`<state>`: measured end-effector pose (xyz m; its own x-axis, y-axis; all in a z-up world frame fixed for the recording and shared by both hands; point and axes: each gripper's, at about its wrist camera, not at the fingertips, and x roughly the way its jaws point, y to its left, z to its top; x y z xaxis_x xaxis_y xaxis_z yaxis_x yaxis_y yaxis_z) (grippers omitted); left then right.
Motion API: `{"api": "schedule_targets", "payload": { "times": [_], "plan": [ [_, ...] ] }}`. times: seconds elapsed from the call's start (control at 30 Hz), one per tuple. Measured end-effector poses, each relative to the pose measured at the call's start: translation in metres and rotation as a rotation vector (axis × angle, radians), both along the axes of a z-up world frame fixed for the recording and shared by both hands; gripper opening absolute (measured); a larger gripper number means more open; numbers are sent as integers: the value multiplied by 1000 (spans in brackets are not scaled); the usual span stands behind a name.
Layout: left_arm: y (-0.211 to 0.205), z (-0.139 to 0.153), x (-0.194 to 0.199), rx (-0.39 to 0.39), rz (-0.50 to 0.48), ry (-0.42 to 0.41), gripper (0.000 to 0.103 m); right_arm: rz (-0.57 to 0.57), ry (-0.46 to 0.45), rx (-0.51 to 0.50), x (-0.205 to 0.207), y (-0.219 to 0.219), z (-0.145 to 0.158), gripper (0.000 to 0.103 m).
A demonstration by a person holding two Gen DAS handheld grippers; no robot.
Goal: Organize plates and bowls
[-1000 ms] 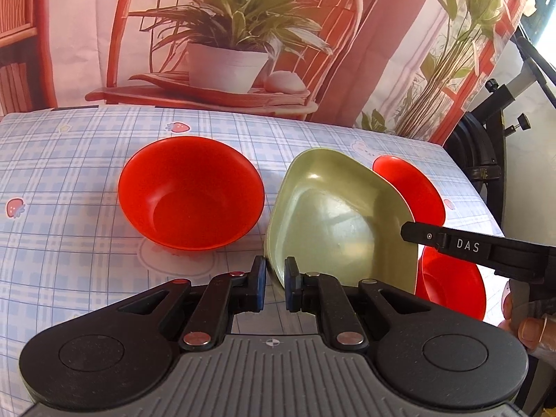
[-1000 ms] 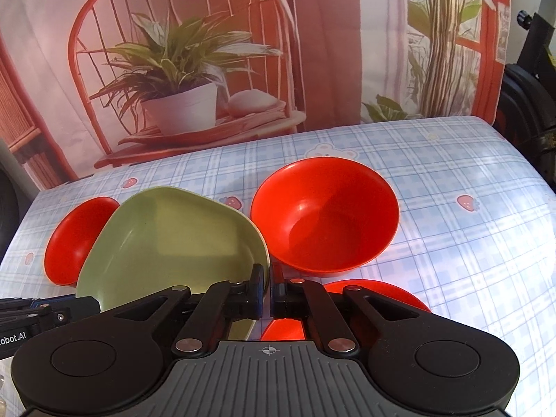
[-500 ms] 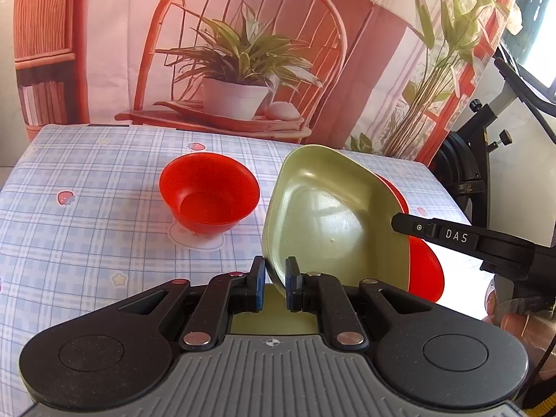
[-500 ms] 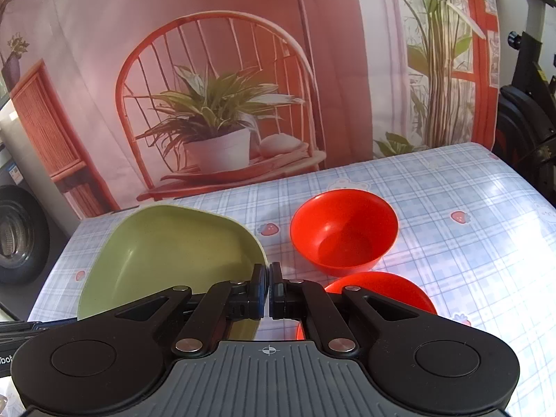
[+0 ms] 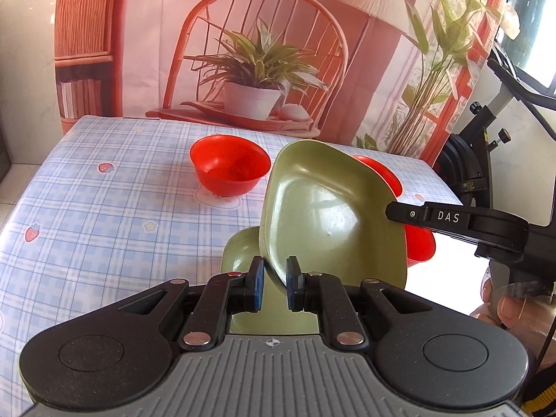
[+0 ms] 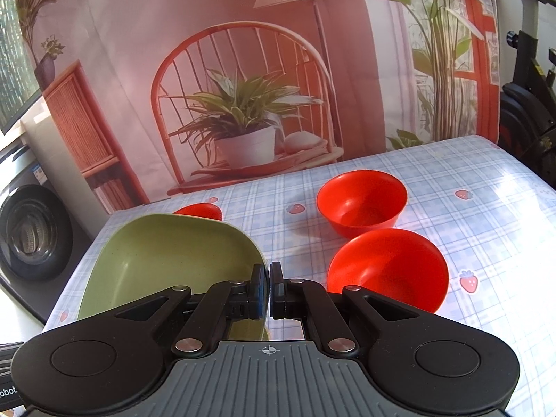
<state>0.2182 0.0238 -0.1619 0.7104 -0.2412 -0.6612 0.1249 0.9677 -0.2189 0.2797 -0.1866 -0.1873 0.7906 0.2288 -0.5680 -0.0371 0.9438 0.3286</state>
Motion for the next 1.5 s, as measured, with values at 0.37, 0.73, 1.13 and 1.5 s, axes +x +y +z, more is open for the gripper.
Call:
{"api": "schedule_targets", "payload": {
  "times": [0.37,0.73,1.13,1.5],
  "plan": [
    [12,-28,-1,-26,29,92,14,39,56,-15,-1,10,-21,3],
    [17,-49,9,-19,45,143,14,65,118,-28,12,20,-44,3],
    [19,-56,13,-13,58,180,16,85,128,-44,20,28,-51,4],
    [24,-49,13,-7,135,145,19,103,106,-72,2,29,-42,22]
  ]
}}
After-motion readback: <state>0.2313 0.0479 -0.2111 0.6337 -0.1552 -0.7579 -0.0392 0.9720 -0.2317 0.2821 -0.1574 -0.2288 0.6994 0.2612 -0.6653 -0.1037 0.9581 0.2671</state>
